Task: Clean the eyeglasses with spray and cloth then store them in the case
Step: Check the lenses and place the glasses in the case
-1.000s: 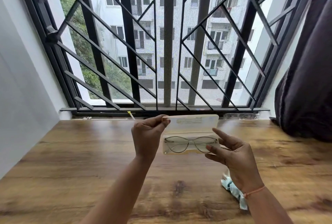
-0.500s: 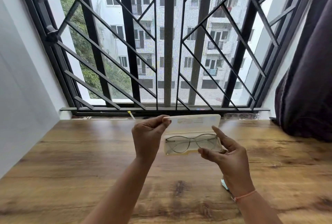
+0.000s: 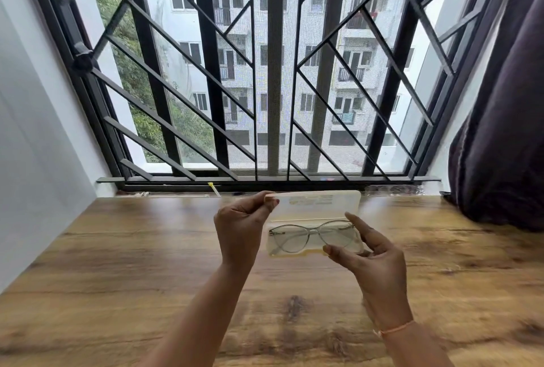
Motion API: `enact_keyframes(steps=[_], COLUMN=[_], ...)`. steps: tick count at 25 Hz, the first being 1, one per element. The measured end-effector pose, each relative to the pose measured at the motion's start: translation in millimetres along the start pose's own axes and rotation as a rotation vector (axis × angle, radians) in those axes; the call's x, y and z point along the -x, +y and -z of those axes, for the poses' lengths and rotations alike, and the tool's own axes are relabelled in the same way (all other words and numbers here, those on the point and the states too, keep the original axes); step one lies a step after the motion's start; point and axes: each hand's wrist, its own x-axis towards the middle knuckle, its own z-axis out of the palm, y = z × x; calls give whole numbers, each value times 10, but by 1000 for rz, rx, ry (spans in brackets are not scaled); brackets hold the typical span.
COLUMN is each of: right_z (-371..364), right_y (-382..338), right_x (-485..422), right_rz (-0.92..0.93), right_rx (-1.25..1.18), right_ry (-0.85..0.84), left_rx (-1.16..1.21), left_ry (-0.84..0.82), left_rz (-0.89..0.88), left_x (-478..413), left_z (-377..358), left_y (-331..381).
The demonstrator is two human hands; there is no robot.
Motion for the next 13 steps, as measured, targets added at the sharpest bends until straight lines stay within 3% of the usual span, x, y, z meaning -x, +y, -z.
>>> enact_keyframes(steps=[13], right_z=[194], right_y=[-232], right_x=[-25], right_rz=[-2], right_rx=[174], right_ry=[-160], left_rx=[70], left_ry=[-17], left_rz=[7], left_x=[-42], left_z=[33], left_y=[43])
